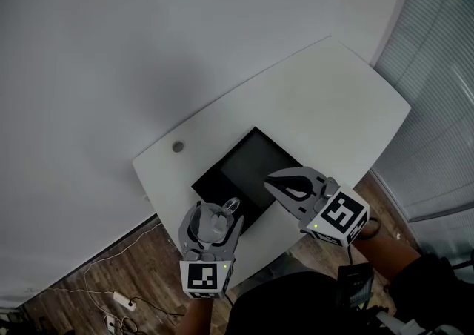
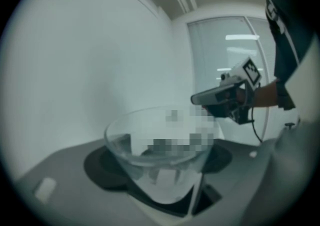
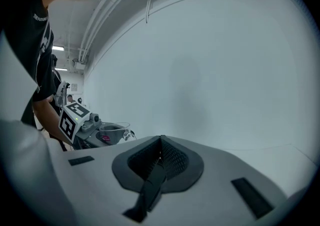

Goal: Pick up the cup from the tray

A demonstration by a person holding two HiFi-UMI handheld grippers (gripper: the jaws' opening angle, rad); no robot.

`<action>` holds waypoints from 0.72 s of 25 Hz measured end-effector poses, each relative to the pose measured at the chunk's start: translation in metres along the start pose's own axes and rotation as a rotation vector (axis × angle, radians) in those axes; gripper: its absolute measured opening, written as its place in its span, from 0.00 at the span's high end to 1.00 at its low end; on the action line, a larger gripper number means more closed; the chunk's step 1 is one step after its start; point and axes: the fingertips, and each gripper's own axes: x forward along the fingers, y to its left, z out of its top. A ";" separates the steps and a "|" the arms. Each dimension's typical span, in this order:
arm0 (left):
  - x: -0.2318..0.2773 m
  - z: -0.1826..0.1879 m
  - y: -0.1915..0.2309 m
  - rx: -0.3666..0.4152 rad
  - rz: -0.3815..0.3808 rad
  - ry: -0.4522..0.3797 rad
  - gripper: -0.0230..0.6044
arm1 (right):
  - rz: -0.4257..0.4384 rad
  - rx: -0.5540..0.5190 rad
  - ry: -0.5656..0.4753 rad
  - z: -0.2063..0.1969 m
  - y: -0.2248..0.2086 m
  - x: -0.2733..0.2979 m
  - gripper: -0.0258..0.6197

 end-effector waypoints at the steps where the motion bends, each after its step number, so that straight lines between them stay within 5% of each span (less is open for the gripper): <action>1: -0.004 0.004 0.001 -0.004 0.007 0.001 0.34 | 0.007 -0.005 -0.005 0.003 0.002 0.001 0.95; 18: -0.049 0.048 0.045 -0.060 0.143 -0.030 0.34 | 0.095 -0.080 -0.034 0.034 -0.005 0.023 0.95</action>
